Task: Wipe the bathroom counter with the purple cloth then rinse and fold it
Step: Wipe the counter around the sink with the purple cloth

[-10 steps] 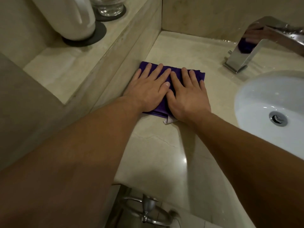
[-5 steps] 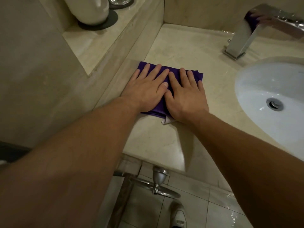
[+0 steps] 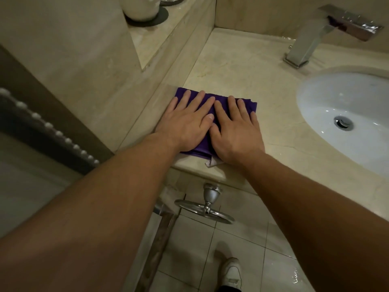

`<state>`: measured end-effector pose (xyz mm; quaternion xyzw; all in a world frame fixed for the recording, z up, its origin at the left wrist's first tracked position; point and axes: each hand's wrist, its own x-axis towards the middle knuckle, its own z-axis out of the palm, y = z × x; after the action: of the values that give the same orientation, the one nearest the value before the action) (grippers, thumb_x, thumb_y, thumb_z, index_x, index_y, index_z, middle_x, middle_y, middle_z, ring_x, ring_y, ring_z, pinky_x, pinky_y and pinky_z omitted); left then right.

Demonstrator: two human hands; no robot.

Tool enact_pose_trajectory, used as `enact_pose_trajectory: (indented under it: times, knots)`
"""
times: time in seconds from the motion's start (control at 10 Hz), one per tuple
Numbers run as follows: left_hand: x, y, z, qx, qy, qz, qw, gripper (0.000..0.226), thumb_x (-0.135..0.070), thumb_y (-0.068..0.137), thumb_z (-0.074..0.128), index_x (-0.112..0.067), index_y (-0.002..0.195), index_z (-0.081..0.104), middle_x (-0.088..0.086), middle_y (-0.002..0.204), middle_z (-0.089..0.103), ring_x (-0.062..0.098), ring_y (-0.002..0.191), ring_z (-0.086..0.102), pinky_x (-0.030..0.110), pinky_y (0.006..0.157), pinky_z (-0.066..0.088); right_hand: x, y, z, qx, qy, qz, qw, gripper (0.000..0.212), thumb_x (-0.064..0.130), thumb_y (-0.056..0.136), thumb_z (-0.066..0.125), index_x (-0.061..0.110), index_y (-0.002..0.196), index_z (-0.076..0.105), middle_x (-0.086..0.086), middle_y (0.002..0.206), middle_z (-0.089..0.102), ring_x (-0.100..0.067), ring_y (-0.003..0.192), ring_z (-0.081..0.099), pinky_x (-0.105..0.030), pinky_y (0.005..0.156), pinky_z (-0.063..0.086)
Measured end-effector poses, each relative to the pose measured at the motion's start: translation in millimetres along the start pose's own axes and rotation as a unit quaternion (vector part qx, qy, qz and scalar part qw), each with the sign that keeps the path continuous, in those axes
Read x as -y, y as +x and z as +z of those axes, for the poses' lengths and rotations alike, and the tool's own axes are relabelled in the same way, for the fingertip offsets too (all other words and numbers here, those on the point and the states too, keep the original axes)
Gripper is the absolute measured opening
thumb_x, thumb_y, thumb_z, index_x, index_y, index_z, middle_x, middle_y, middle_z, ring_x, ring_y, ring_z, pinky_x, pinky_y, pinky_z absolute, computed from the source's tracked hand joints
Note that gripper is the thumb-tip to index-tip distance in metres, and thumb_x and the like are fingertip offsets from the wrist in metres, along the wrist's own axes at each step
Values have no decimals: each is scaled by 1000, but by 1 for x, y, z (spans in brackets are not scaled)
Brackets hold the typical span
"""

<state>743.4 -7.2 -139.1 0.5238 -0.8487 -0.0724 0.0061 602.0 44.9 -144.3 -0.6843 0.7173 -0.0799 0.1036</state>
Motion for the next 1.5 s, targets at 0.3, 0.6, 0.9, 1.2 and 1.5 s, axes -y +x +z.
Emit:
enact_pose_trajectory:
  times: [0.3, 0.6, 0.9, 1.2, 1.5]
  knots:
    - [-5, -40, 2, 4, -3, -9, 1000, 56, -47, 103, 11, -35, 156, -2, -8, 165, -7, 19, 151, -9, 44, 123, -3, 11, -36, 5, 7, -1, 0, 1000, 62, 51, 102, 15, 32, 159, 0, -1, 167, -7, -20, 153, -10, -45, 124, -3]
    - [-29, -78, 10, 9, 10, -30, 999, 57, -48, 102, 8, -33, 156, -2, -5, 165, -7, 23, 151, -9, 45, 122, -5, 1, -78, 2, 18, -4, -32, 999, 61, 52, 103, 13, 32, 159, 0, 2, 167, -8, -16, 153, -11, -42, 124, -3]
    - [-94, -70, 19, -21, 23, 8, 999, 60, -46, 101, 6, -26, 157, 3, 0, 166, -1, 23, 152, -6, 46, 123, -1, -65, -97, -12, 13, -18, -45, 999, 60, 53, 103, 12, 33, 158, 0, 6, 167, -6, -12, 152, -10, -39, 124, -2]
    - [-167, -72, 27, -15, 20, 17, 1000, 61, -47, 100, 5, -26, 157, 3, -1, 166, 0, 23, 152, -6, 46, 123, 0, -130, -132, -29, 7, -6, -41, 999, 60, 52, 103, 14, 33, 158, 3, 4, 167, -3, -14, 153, -8, -39, 124, -1]
    - [-243, -65, 42, -23, 33, 25, 999, 63, -47, 98, 4, -26, 157, 5, -2, 166, 3, 23, 152, -3, 47, 123, 3, -199, -163, -45, -7, 7, -31, 999, 59, 50, 103, 18, 33, 159, 6, 4, 168, -1, -15, 153, -6, -39, 124, 0]
